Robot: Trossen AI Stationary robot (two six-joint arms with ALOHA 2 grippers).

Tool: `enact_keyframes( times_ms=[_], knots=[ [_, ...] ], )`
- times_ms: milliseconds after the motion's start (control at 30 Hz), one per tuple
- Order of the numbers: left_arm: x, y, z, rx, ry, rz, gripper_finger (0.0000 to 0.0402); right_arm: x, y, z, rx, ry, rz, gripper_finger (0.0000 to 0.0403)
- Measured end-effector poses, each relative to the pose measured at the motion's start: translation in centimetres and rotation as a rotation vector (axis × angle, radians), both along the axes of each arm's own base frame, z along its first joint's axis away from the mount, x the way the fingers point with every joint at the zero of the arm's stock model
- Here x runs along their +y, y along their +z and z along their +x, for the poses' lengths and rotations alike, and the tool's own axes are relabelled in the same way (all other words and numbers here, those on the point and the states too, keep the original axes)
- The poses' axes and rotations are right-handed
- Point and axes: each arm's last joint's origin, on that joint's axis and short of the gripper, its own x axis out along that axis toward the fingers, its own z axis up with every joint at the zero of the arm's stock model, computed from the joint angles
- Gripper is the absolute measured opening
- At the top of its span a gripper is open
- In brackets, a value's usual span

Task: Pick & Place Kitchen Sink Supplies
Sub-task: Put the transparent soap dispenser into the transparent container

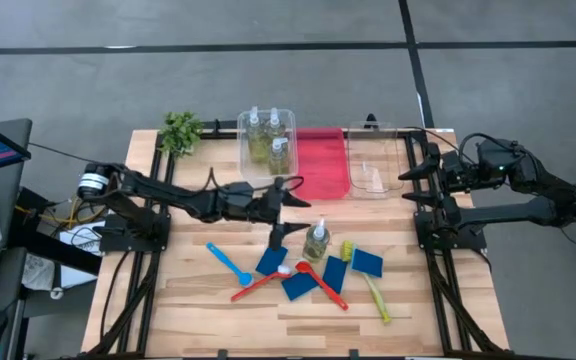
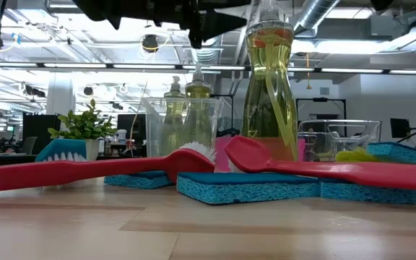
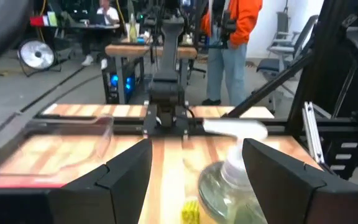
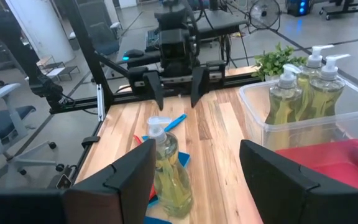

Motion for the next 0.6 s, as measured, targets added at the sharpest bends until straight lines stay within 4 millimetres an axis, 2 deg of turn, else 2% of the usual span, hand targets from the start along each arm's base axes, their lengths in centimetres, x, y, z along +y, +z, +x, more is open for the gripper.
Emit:
enact_keyframes(
  times_ms=[233,600],
  knots=[
    [-0.7,-1.5,0.8,0.015,0.005,-0.06,0.0252,0.0,0.0,0.0,0.0,0.013,0.004,0.0225],
    [-2.2,-1.1,0.7,-0.035,-0.036,-0.083,0.0252,0.1,0.0,0.0,0.0,0.03,0.008,0.0225]
  ],
)
